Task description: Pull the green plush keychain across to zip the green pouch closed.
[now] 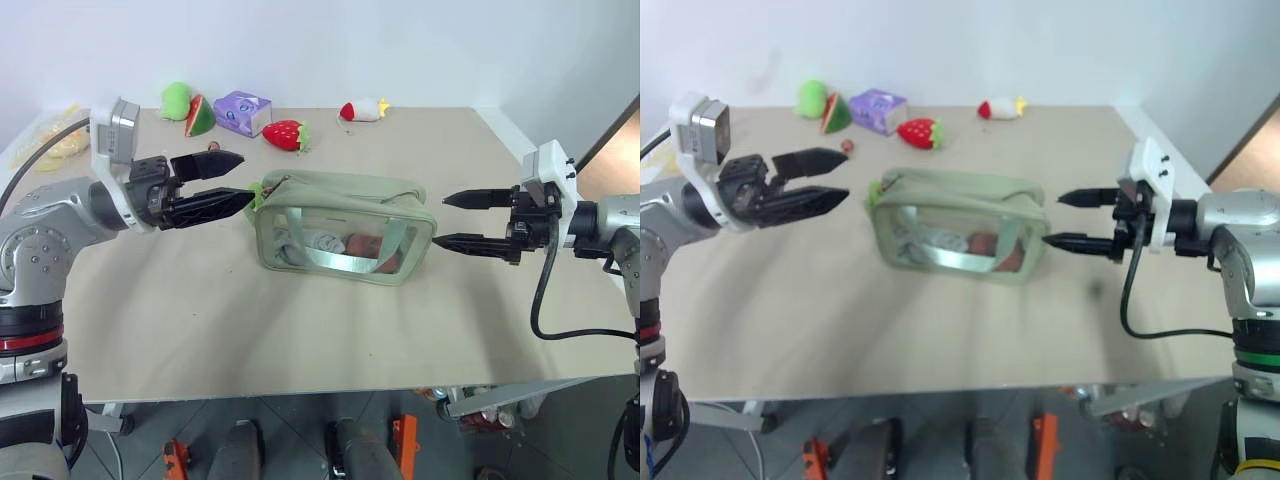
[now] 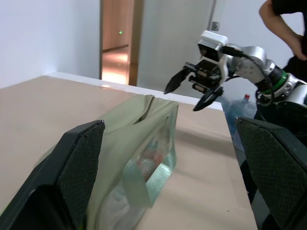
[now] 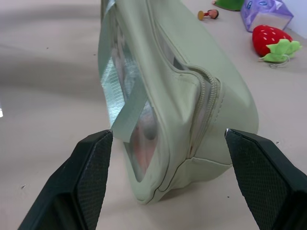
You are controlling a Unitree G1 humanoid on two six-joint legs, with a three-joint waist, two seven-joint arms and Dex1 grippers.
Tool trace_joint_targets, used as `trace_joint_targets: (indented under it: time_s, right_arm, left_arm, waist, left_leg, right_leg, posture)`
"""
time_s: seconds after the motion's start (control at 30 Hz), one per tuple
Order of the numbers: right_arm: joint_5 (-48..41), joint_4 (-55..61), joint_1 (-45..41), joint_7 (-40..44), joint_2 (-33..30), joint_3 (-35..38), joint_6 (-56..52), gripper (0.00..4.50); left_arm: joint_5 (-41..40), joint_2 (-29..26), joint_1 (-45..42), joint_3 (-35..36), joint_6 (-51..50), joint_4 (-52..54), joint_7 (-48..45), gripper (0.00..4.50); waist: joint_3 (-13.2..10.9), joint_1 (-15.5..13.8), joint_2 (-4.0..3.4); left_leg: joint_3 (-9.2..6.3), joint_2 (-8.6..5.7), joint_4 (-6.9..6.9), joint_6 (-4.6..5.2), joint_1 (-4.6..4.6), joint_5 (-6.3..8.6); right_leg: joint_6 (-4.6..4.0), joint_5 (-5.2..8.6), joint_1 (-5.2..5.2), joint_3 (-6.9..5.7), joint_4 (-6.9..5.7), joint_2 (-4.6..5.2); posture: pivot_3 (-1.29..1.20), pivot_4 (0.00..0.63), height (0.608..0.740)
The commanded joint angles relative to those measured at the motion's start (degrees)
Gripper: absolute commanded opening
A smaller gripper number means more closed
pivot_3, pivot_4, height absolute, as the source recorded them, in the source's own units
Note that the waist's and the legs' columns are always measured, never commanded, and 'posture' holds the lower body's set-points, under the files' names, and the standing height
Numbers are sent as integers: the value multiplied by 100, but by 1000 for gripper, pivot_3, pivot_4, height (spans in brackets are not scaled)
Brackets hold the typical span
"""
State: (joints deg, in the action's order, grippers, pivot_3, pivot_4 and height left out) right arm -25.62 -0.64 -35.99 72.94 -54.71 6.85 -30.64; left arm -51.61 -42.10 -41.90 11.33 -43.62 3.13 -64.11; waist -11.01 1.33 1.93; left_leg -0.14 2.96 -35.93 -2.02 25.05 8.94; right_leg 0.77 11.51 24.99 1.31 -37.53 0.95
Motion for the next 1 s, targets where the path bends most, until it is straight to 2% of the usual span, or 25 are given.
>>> trace_joint_targets:
  time_s: [0.03, 0.13, 0.17, 0.27, 0.4, 0.5, 0.53, 0.8, 1.0]
  right_arm:
    - [-23, 17, -88, -77, 53, -9, 64, 3865]
    - [84, -159, -147, -160, 209, -171, 135, 3865]
    - [116, -217, -171, -182, 260, -221, 163, 3626]
    - [113, -334, -209, -164, 414, -284, 236, 2752]
    - [108, -440, -274, -200, 536, -339, 287, 1210]
    - [75, -425, -260, -158, 577, -358, 299, 218]
    - [61, -409, -247, -142, 581, -355, 293, 15]
    - [53, -328, -193, -103, 614, -408, 282, 15]
    - [242, -400, -205, -257, 634, -480, 352, 15]
  left_arm:
    - [48, 17, -208, 12, 100, -2, -42, 4500]
    - [106, 52, -213, -19, 122, -25, -49, 4500]
    - [128, 58, -207, -25, 128, -32, -49, 4500]
    - [162, 66, -174, 7, 123, -45, -45, 4500]
    - [198, 65, -86, 69, 117, -63, 15, 4500]
    - [232, 92, 3, 131, 141, -119, 111, 4500]
    - [246, 101, 40, 153, 151, -134, 146, 4500]
    - [870, 265, 280, 257, 446, -1108, 935, 4500]
    - [983, 431, 418, 258, 436, -1415, 1131, 4500]
  waist:
    - [0, 1, 0]
    - [0, 3, 1]
    - [1, 4, 1]
    - [0, 2, 0]
    - [0, 1, 0]
    - [0, 2, 0]
    - [0, 2, 0]
    - [0, 3, 0]
    - [1, 3, 1]
  left_leg:
    - [1, 0, 0, 0, 1, 0]
    - [2, 0, 0, 0, 1, 0]
    - [2, 1, 0, 0, 0, 0]
    - [1, 2, -1, 1, 0, -1]
    - [1, 1, -2, 1, 3, -1]
    - [2, 1, -2, 1, 2, -1]
    - [1, 1, -1, 1, 2, -1]
    - [1, 3, -3, 2, 0, -1]
    - [1, 3, -3, 2, 1, -1]
  right_leg:
    - [1, 0, 0, 1, 0, 0]
    - [14, -8, 2, 3, 0, -1]
    - [16, -10, 1, 3, 0, -2]
    - [17, -11, 1, 3, 0, -4]
    - [28, -18, 1, 5, 1, -3]
    - [28, -17, 2, 6, 1, -4]
    - [27, -17, 2, 6, 1, -5]
    - [26, -21, 1, 6, 0, -7]
    - [27, -22, 2, 7, 1, -7]
  posture:
    - [0, 150, 740]
    - [0, 150, 740]
    - [0, 150, 740]
    - [0, 150, 740]
    - [0, 150, 740]
    - [0, 150, 740]
    - [0, 150, 740]
    - [0, 150, 740]
    - [0, 150, 740]
